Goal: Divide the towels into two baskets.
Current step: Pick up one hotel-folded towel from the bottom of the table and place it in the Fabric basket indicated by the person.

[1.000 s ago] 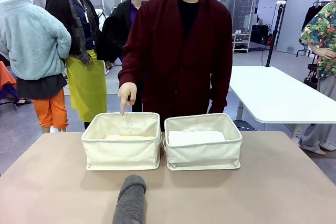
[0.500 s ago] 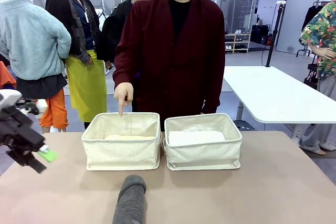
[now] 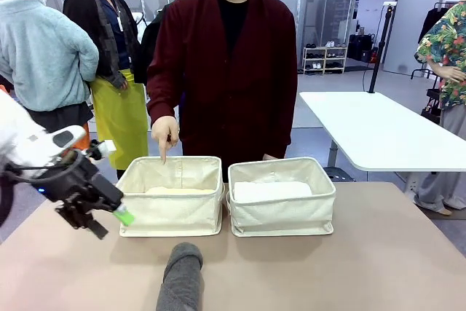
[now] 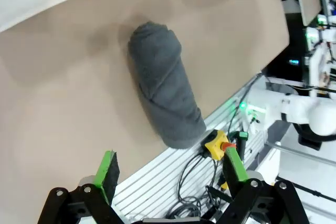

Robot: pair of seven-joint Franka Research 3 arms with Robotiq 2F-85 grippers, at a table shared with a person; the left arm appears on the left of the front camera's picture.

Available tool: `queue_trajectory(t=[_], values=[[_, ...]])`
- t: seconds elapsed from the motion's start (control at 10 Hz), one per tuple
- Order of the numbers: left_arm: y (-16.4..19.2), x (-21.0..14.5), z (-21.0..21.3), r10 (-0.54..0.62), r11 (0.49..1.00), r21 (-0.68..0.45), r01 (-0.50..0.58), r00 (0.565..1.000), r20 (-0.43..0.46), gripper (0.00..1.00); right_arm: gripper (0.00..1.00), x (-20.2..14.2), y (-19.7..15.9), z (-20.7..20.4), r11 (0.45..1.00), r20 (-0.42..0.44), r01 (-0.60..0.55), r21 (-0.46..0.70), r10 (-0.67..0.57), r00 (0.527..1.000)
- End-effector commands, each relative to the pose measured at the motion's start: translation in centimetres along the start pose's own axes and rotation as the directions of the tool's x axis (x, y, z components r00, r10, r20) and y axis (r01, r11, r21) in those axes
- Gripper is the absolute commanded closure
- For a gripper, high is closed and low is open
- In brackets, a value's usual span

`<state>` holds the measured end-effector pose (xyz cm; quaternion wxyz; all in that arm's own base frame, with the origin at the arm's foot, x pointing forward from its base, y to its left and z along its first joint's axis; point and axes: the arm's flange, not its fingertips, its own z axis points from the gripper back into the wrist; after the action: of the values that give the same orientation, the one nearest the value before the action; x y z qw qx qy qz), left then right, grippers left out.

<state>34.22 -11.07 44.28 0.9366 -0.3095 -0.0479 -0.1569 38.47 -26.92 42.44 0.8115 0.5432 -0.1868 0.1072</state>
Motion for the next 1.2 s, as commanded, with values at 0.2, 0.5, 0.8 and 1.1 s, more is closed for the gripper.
queue_trajectory(t=[0.2, 0.5, 0.8, 1.1], values=[[-1.3, -2.8, -9.3, 0.042, 0.978, 0.201, -0.047, 0.999, 0.033, 0.00, 0.00, -0.2, 0.3, 0.0, 1.000, -0.008, 0.003, -0.016, -0.003, 1.000], [-1.5, -3.3, -12.0, 0.079, 0.963, 0.252, -0.094, 0.995, 0.067, 0.00, 0.00, -0.2, 0.3, 0.0, 1.000, -0.008, 0.003, -0.016, -0.003, 1.000], [-1.6, -3.9, -13.9, 0.117, 0.954, 0.273, -0.126, 0.992, 0.049, 0.00, 0.00, -0.2, 0.3, 0.0, 1.000, -0.008, 0.003, -0.016, -0.003, 1.000], [-1.8, -5.1, -15.2, 0.111, 0.961, 0.256, -0.107, 0.994, -0.001, 0.00, 0.00, -0.2, 0.3, 0.0, 1.000, -0.008, 0.003, -0.016, -0.003, 1.000]])
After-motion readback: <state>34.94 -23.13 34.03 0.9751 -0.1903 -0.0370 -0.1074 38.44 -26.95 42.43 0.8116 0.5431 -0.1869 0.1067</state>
